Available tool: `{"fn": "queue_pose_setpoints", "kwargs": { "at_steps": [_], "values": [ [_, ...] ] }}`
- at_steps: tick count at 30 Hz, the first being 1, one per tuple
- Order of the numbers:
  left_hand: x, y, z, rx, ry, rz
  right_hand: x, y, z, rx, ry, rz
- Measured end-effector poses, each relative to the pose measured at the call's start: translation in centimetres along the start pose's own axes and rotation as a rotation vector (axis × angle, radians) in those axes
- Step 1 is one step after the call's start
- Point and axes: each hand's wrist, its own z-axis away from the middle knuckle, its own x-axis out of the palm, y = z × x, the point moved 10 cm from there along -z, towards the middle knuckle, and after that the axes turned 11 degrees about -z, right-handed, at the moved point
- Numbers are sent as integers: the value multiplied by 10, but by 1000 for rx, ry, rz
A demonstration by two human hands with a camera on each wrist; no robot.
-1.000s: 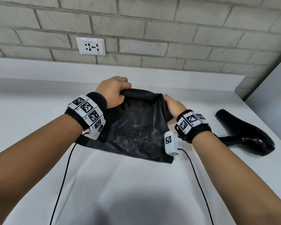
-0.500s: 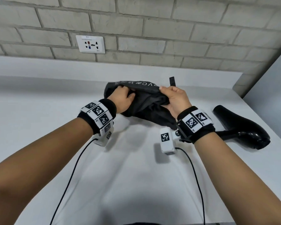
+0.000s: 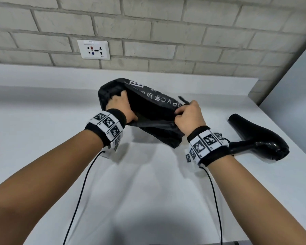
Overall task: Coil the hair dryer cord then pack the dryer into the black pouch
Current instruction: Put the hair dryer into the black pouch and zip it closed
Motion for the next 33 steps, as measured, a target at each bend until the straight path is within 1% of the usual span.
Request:
{"fn": "queue_pose_setpoints", "kwargs": {
  "at_steps": [1,2,3,4,5,7,9,10,11,12,13,15,16,17,19,20,21,22,23,25,26,28,30,31,33],
  "values": [
    [7,4,4,56,-34,-58,0,6,-2,34,7,88],
    [12,10,10,119,-53,-104,3,15,-4,104,-26,137],
    [18,16,15,181,-69,-149,9,25,-6,185,-70,102],
    [26,21,22,239,-83,-194,15,33,-6,262,-98,-7],
    [35,26,29,295,-102,-233,21,39,-6,319,-96,-165],
    [53,34,46,388,-159,-323,27,48,-6,395,-7,-479],
    [65,41,60,473,-198,-397,32,58,-2,467,103,-750],
    [68,42,64,504,-221,-410,35,60,0,494,135,-883],
    [69,42,65,515,-240,-408,38,62,-1,511,150,-998],
    [68,40,63,503,-248,-394,38,63,-1,517,158,-1066],
    [63,36,58,470,-244,-370,35,64,-2,499,166,-1083],
    [47,21,40,350,-193,-323,26,61,-4,410,152,-1026],
    [37,12,29,286,-155,-308,24,56,-3,357,108,-967],
    [29,4,20,225,-114,-292,24,49,-1,302,38,-900],
    [17,-9,4,135,-58,-263,34,37,6,227,-163,-695],
    [15,-12,0,112,-46,-260,40,33,10,201,-263,-560],
    [14,-12,-2,105,-42,-272,43,32,13,170,-318,-421],
    [15,-11,-2,111,-46,-304,41,33,12,128,-313,-272],
    [18,-8,0,130,-58,-349,38,35,8,86,-271,-133],
    [30,-3,7,186,-95,-459,32,39,5,63,-203,108],
    [36,0,11,219,-105,-512,33,43,5,89,-200,208],
    [45,6,20,284,-124,-599,34,56,8,212,-229,363],
    [59,9,28,346,-175,-661,33,67,10,326,-243,413],
    [64,12,32,393,-199,-658,33,67,9,333,-238,387],
    [68,23,41,521,-233,-565,35,65,4,292,-231,293]
  ]
}}
